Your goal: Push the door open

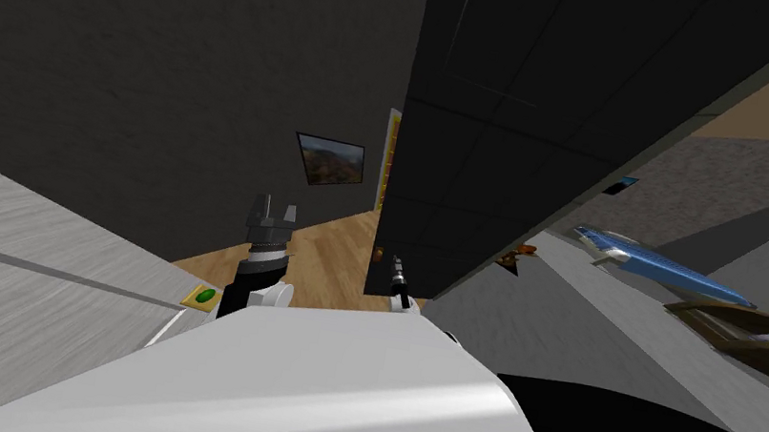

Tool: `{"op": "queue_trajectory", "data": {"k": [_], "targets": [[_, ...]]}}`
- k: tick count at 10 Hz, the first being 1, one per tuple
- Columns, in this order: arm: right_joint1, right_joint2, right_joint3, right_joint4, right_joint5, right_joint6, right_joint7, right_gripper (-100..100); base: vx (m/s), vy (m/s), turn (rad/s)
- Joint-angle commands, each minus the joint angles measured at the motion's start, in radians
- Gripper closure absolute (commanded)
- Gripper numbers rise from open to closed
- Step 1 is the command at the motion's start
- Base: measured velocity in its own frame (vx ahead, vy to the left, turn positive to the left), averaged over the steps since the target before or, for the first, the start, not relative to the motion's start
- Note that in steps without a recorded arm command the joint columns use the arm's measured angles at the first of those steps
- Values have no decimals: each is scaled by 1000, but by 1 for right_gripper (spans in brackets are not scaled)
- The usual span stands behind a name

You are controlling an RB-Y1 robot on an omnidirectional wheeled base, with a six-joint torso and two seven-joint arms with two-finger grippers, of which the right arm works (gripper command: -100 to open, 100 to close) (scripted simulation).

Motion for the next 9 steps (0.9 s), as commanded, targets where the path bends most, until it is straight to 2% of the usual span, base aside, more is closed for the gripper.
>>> {"op": "queue_trajectory", "data": {"k": [1, 4, 5, 6, 7, 9], "targets": [[-14, 2, -12, 17, 29, -2, -15, -100, -98, -105, -233], [-43, 24, -32, 52, 74, -7, -38, -100, -86, -29, -175], [-56, 41, -41, 69, 94, -10, -49, -100, -137, 48, -237], [-56, 41, -41, 73, 94, -10, -49, -100, -110, 54, -73], [-67, 61, -48, 83, 112, -12, -58, -100, -108, 88, -93], [-67, 61, -48, 83, 112, -12, -58, -100, -64, 75, -36]]}}
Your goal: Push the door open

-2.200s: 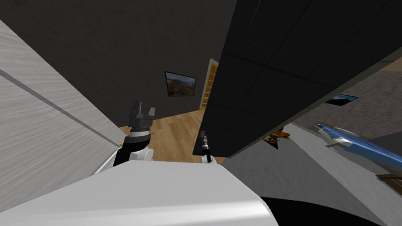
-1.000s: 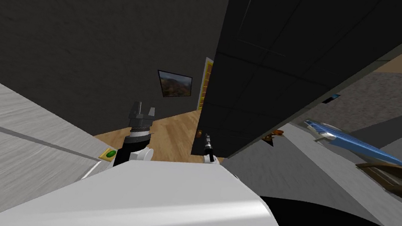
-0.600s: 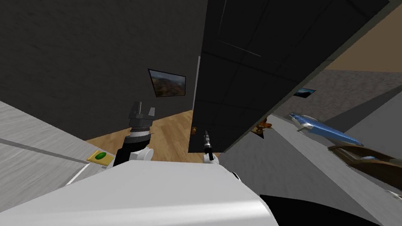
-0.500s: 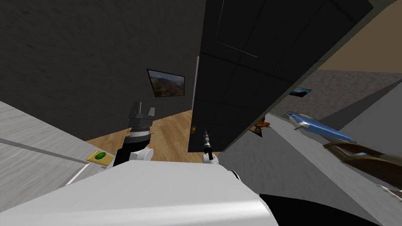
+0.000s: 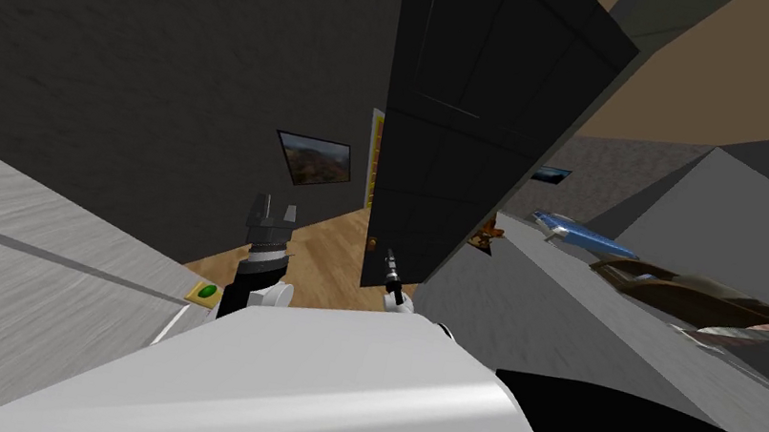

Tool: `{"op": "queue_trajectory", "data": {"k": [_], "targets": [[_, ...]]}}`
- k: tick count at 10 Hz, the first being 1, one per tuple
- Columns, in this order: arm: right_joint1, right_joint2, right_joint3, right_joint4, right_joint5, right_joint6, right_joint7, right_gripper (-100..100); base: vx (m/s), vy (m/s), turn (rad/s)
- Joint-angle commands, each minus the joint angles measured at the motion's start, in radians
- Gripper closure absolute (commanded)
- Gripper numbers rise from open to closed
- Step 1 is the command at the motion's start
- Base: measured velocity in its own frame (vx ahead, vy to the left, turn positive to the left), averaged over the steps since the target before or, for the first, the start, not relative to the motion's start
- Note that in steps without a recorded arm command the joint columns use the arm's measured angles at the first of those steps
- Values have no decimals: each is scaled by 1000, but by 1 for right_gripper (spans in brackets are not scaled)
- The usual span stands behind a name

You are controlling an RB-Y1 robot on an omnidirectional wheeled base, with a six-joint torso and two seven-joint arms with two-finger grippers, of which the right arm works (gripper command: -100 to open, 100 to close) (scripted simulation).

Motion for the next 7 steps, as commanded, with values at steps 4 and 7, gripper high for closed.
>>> {"op": "queue_trajectory", "data": {"k": [4, 7], "targets": [[-9, 31, -8, 7, 22, 4, -12, -100, -104, 126, -42], [-17, 23, -10, 24, 18, -5, -9, -100, -37, 24, -11]]}}
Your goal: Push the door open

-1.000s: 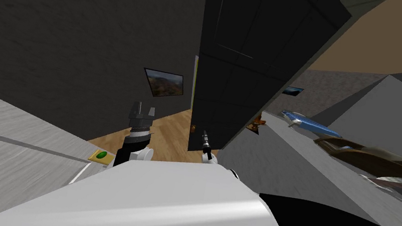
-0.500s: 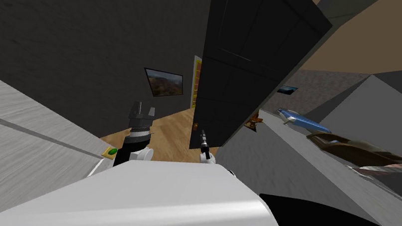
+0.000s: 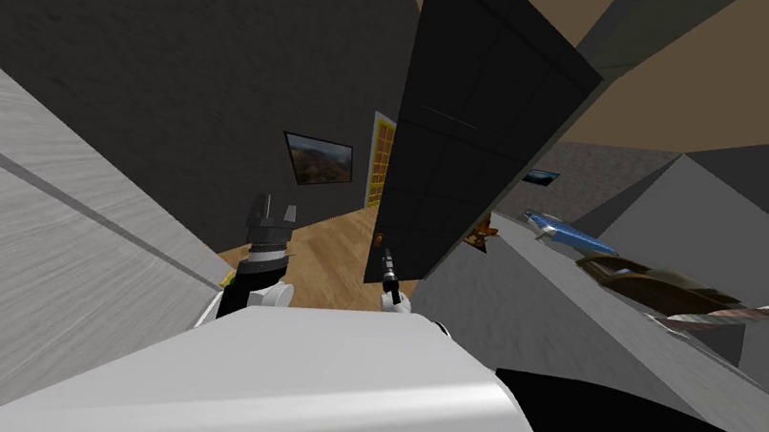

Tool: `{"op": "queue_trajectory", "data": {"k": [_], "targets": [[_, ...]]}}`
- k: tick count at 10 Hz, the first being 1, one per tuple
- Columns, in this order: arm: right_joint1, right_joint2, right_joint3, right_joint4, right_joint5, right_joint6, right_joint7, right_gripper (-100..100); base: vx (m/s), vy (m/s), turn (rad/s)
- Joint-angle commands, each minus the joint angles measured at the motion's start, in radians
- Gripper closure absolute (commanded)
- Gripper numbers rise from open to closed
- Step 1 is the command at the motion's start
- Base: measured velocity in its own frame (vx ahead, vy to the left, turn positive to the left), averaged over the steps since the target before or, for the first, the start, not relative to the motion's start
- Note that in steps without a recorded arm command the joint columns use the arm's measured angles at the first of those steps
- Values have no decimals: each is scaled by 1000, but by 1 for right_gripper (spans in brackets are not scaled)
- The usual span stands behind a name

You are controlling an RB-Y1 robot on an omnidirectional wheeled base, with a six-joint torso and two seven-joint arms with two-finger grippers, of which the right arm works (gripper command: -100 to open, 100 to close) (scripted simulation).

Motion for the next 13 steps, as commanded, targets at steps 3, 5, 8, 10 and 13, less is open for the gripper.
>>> {"op": "queue_trajectory", "data": {"k": [3, 5, 8, 10, 13], "targets": [[0, -27, 2, 1, -6, -1, 4, -100, 80, -190, 10], [4, -48, 5, -4, -12, 0, 8, -100, 131, -174, 14], [15, -91, 16, -20, -30, 5, 19, -100, 124, -97, 22], [15, -91, 16, -20, -30, 5, 19, -100, 70, -41, 10], [44, -110, 41, -62, -75, 18, 47, -100, 172, 39, 65]]}}
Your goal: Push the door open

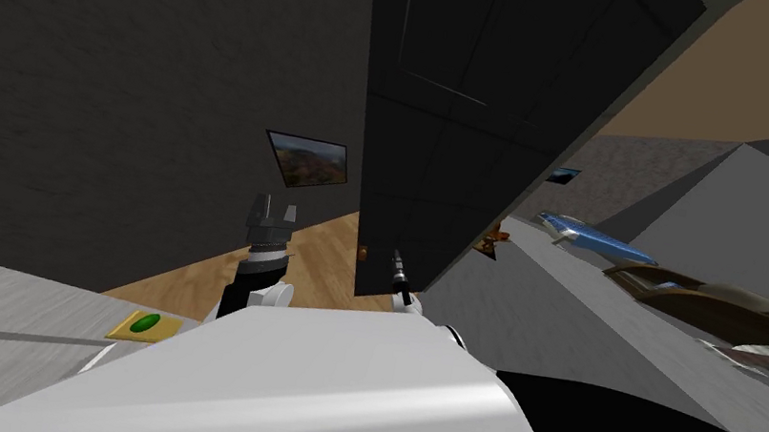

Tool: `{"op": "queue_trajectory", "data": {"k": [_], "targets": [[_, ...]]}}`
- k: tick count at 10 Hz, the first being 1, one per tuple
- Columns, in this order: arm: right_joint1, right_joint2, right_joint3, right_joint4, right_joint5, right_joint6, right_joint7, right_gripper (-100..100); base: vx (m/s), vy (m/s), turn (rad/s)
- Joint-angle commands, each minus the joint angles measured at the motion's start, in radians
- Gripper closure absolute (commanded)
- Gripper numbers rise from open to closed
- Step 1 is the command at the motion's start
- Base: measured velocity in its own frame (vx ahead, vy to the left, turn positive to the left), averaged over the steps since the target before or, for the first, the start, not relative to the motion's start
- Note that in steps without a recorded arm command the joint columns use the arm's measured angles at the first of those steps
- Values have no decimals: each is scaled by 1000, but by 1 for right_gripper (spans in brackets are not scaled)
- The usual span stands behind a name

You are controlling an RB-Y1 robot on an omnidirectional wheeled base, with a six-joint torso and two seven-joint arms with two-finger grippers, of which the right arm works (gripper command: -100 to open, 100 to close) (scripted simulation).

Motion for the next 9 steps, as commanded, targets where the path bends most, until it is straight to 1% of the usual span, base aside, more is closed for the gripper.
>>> {"op": "queue_trajectory", "data": {"k": [1, 2, 4, 5, 6, 7, 8, 9], "targets": [[13, 12, 10, -19, -16, 7, 11, -100, 142, 126, 45], [19, 27, 15, -28, -25, 9, 17, -100, 75, 176, 30], [29, 66, 24, -42, -41, 14, 26, -100, 40, 201, 28], [29, 66, 24, -42, -41, 14, 26, -100, 25, 165, 23], [34, 95, 29, -49, -49, 16, 31, -100, -11, 189, 37], [36, 110, 30, -52, -52, 17, 33, -100, -27, 255, 25], [37, 97, 30, -57, -49, 22, 30, -100, -12, 119, -10], [37, 97, 30, -57, -49, 22, 30, 100, 2, -15, 3]]}}
